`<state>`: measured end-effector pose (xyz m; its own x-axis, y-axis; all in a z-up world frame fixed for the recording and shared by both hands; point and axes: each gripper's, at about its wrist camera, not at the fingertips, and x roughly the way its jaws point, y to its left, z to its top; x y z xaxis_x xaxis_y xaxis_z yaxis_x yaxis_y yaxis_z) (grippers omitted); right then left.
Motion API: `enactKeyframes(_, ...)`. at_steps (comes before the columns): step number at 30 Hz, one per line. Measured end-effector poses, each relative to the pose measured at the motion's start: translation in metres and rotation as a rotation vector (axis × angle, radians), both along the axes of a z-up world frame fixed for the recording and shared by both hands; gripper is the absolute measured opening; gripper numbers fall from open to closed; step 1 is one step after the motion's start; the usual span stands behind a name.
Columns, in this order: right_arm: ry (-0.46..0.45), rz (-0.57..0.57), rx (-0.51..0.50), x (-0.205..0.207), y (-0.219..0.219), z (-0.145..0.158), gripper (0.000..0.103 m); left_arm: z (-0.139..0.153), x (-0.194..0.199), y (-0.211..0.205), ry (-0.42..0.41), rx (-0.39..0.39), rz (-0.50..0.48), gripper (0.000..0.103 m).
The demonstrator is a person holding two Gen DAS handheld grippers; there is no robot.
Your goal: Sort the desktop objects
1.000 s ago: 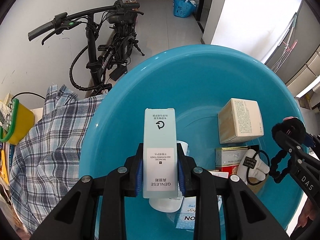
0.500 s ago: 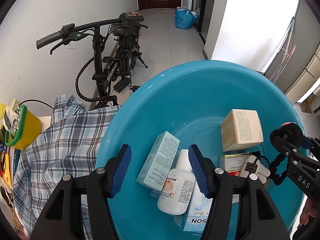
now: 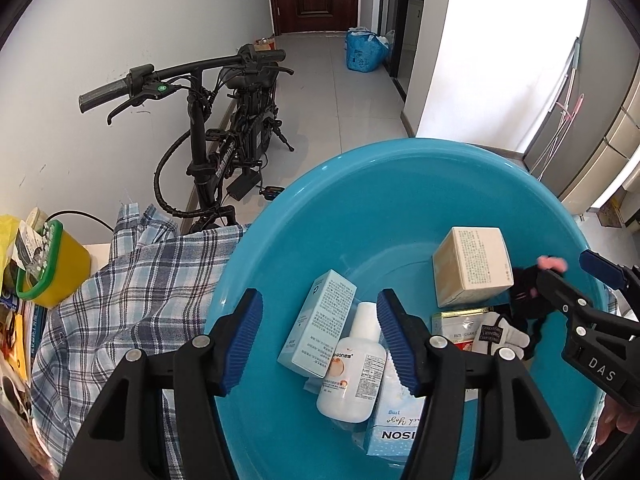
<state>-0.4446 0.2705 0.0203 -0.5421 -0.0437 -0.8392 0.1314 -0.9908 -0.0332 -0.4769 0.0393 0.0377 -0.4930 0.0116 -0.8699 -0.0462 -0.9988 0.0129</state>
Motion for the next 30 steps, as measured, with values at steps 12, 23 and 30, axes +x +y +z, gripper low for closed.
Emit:
enactKeyframes(12,0.07,-0.012,-0.028,0.013,0.005,0.017,0.083,0.011,0.012,-0.006,0.05,0.02,0.009,0.062)
enactKeyframes(23,0.219,-0.007,-0.053,0.033,0.008,0.038,0.083,0.04,0.038,-0.009,0.251,0.001,-0.002,0.062)
enactKeyframes(30,0.345,0.013,-0.045,0.05,0.007,0.056,0.093,0.064,0.057,-0.017,0.41,0.056,0.001,0.084)
